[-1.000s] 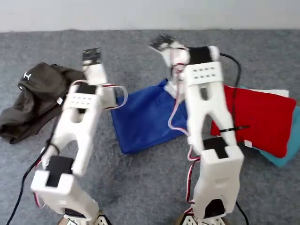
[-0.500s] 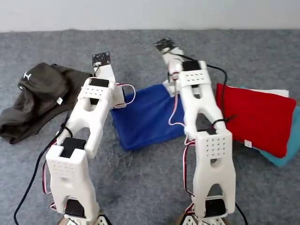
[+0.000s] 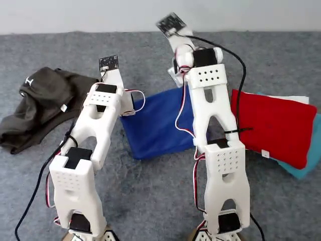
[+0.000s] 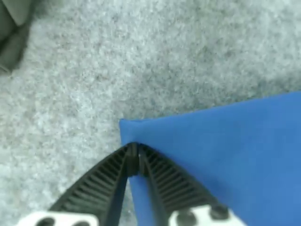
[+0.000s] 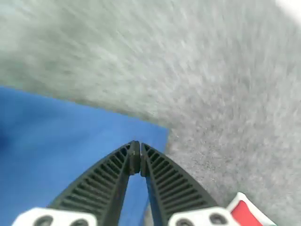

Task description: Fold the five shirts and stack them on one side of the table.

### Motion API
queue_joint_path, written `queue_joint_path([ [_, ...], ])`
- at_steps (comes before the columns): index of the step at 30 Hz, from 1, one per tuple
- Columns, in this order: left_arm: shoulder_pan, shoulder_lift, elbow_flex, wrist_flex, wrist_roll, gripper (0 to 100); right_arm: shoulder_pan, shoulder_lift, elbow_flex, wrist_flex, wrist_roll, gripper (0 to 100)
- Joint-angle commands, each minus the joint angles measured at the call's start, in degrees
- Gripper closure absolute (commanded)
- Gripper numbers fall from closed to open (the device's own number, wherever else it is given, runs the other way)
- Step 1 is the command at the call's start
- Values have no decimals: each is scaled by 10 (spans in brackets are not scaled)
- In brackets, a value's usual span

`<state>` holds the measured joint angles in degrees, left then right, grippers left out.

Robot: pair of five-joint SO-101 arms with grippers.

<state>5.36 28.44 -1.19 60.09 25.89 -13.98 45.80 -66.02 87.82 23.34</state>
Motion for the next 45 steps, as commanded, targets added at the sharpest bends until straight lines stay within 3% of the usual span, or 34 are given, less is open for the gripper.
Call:
queue_joint_path([
  [1, -1, -33, -27, 18, 1, 988, 0, -45, -72, 106, 3, 990],
  [2, -1, -47, -27, 27, 0, 988, -4, -51, -84, 156, 20, 990],
  [6, -11, -117, -25, 55, -9, 988, 15, -143, -24, 155, 70, 990],
  [15, -97, -188, -15, 130, -40, 989, 0, -429, 426, 151, 95, 989],
  [19, -105, -278, 60, 101, -79, 989, -44, -503, 605, 115, 85, 986],
  [21, -107, -321, 120, 62, -91, 989, -57, -510, 659, 73, 20, 950],
  [27, -108, -394, 302, -87, -98, 989, -61, -483, 725, -48, -322, 676],
  [30, -108, -388, 353, -135, -82, 988, -62, -438, 725, -90, -423, 558],
  [37, -113, -350, 381, -169, -63, 988, -71, -316, 724, -188, -509, 537],
  [45, -117, -344, 381, -170, -64, 988, -39, -212, 724, -253, -513, 539],
])
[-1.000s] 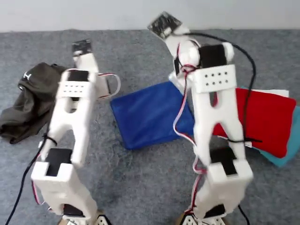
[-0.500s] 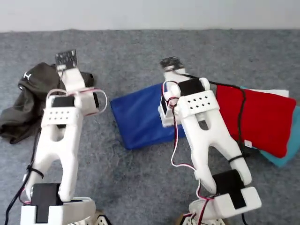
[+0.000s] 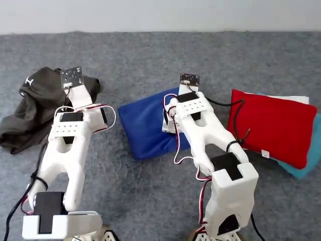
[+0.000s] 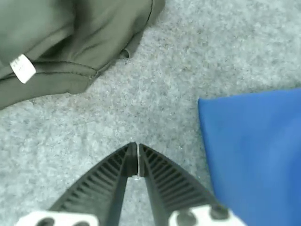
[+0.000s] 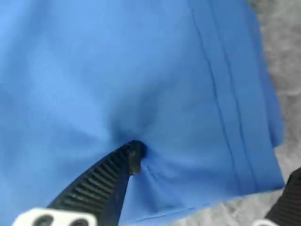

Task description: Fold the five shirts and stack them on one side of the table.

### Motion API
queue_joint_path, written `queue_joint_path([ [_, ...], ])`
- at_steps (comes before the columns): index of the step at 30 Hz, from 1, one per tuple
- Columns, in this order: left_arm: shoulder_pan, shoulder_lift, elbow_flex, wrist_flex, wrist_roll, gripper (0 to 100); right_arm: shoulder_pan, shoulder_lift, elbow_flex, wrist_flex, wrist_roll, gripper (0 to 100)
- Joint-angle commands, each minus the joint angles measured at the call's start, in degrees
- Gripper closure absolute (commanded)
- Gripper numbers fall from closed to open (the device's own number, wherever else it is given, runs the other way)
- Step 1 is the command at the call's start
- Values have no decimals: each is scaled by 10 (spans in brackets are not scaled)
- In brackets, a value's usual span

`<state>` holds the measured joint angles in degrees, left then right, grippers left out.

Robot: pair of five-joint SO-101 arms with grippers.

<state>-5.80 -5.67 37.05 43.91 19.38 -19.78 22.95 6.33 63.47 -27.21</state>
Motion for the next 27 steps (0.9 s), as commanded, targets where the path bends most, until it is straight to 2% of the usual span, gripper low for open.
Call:
queue_joint_path([
  [1, -5, -3, -1, -8, 1, 988, 22, 21, 1, -7, -7, 541],
  [3, -5, -3, -1, -8, 1, 988, 24, 23, 2, -7, -7, 591],
  [5, -5, -3, -1, -8, 1, 988, 25, 23, 2, -7, -4, 695],
  [9, -5, -3, -1, -8, 1, 988, 22, 24, 2, -7, 62, 929],
  [11, -5, -5, -2, -8, 1, 988, 25, 23, 2, -7, 70, 992],
  [14, 0, -1, -29, -4, 4, 983, 32, 23, 2, 0, 70, 980],
  [17, 3, -1, -81, 24, 39, 905, 34, 23, 2, 2, 70, 986],
  [20, 4, 12, -152, 76, 107, 819, 35, 29, 2, 2, 71, 989],
  [25, 44, 117, -295, 197, 140, 775, 35, 29, 4, -4, 69, 989],
  [27, 51, 180, -350, 249, 215, 724, 35, 29, 5, -12, 65, 989],
])
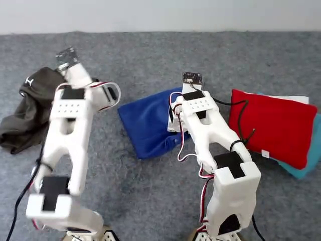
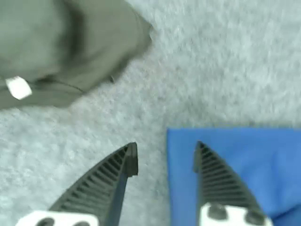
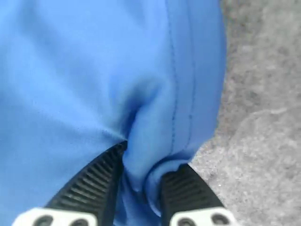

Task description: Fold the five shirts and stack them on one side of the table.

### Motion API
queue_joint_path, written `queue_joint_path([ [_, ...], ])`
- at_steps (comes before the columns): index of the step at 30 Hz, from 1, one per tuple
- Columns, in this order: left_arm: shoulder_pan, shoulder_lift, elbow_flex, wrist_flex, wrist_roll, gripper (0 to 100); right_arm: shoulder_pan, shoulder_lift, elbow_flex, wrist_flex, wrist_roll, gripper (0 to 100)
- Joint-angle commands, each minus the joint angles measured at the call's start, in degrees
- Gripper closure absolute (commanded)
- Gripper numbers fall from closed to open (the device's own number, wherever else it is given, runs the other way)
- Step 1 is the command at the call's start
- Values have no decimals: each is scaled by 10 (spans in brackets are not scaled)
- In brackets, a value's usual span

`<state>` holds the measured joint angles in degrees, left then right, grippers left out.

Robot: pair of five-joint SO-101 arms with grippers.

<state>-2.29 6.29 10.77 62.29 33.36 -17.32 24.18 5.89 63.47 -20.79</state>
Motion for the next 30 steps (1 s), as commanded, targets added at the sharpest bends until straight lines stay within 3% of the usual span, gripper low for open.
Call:
queue_joint_path([
  [1, 21, 96, -120, 85, 96, 706, 10, 17, 13, -18, -11, 989],
  [9, 52, 367, -442, 284, 98, 702, 11, 13, 36, -51, -27, 989],
  [18, 56, 611, -778, 384, 133, 743, 11, 12, 37, -51, -28, 989],
  [27, 94, 615, -805, 382, 80, 964, 23, -26, 36, -42, -26, 989],
  [30, 115, 615, -830, 382, 55, 986, 22, -93, 36, -31, -26, 989],
])
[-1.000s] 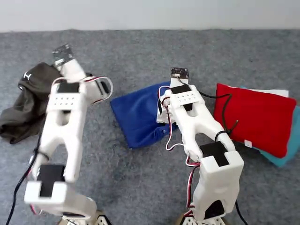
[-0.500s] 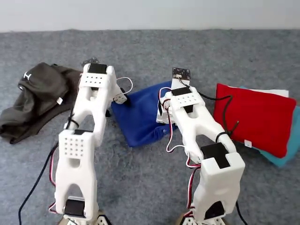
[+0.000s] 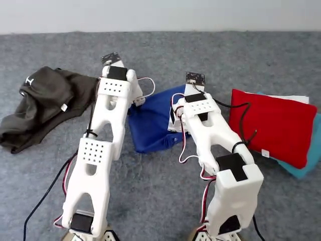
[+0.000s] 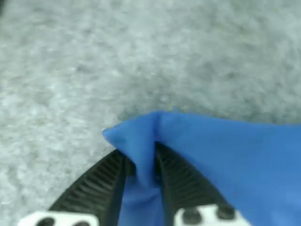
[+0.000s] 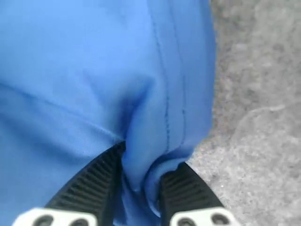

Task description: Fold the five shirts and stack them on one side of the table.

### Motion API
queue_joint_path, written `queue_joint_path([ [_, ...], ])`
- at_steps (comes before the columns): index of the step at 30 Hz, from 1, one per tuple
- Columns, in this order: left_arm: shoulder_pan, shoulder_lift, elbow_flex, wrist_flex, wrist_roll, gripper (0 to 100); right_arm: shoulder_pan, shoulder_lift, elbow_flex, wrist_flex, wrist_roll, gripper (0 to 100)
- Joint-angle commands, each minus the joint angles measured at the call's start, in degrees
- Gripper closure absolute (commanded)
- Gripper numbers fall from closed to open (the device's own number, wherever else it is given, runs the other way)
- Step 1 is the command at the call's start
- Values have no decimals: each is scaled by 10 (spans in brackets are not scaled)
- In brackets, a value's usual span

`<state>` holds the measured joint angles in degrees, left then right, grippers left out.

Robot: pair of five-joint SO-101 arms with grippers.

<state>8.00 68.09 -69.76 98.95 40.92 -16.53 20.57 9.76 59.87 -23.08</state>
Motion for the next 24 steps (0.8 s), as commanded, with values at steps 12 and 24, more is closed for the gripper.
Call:
queue_joint_path([
  [12, 105, -3, -266, -52, -55, 986, 56, -291, -2, 6, 40, 989],
  [24, 208, 2, -260, -235, -63, 986, 270, -450, 2, 130, 114, 989],
])
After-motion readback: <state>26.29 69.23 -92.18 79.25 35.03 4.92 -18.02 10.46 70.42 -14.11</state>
